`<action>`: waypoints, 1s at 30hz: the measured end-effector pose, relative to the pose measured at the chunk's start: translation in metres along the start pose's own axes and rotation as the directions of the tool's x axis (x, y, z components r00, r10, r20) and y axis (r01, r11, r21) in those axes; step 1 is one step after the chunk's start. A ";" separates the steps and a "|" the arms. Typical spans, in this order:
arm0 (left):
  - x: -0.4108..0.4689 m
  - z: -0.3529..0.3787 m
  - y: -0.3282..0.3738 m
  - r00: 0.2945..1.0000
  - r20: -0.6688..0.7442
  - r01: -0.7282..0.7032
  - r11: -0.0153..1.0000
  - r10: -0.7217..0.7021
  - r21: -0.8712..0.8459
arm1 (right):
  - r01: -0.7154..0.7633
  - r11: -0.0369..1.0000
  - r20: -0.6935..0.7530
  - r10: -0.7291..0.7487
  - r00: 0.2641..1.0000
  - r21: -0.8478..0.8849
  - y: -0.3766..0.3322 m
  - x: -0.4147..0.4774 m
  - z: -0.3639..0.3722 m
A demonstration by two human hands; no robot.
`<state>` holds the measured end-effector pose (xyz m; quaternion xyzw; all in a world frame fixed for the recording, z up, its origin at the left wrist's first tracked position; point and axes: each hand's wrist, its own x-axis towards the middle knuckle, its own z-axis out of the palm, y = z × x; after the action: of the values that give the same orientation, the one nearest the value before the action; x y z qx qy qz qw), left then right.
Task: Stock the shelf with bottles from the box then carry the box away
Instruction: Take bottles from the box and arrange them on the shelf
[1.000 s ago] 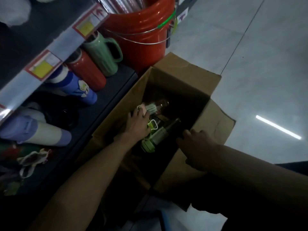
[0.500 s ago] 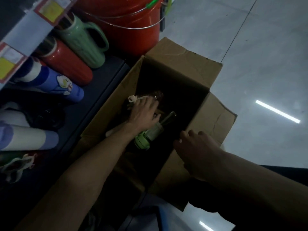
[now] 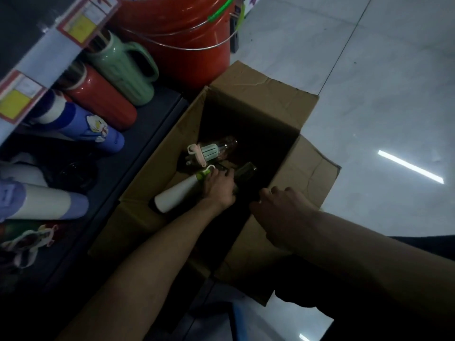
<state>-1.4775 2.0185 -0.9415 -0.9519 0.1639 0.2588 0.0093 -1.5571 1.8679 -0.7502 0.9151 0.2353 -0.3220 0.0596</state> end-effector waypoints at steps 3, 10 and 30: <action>-0.007 -0.009 -0.005 0.998 -0.029 0.041 0.954 -0.052 -0.298 | 0.007 1.000 0.022 -0.006 1.000 -0.017 0.000 -0.003 0.001; -0.037 -0.070 -0.033 0.953 0.187 0.289 0.543 -0.237 -0.788 | 0.047 0.997 0.028 -0.046 0.999 -0.064 -0.009 -0.007 -0.007; -0.218 -0.181 -0.122 0.982 0.189 0.190 0.220 -0.023 -0.957 | 0.092 0.996 -0.612 -0.071 0.788 0.002 -0.076 0.004 -0.084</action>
<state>-1.5273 2.1824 -0.6851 -0.7403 -0.0987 0.3664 -0.5550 -1.5430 1.9586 -0.6835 0.9598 0.2760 -0.0151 -0.0483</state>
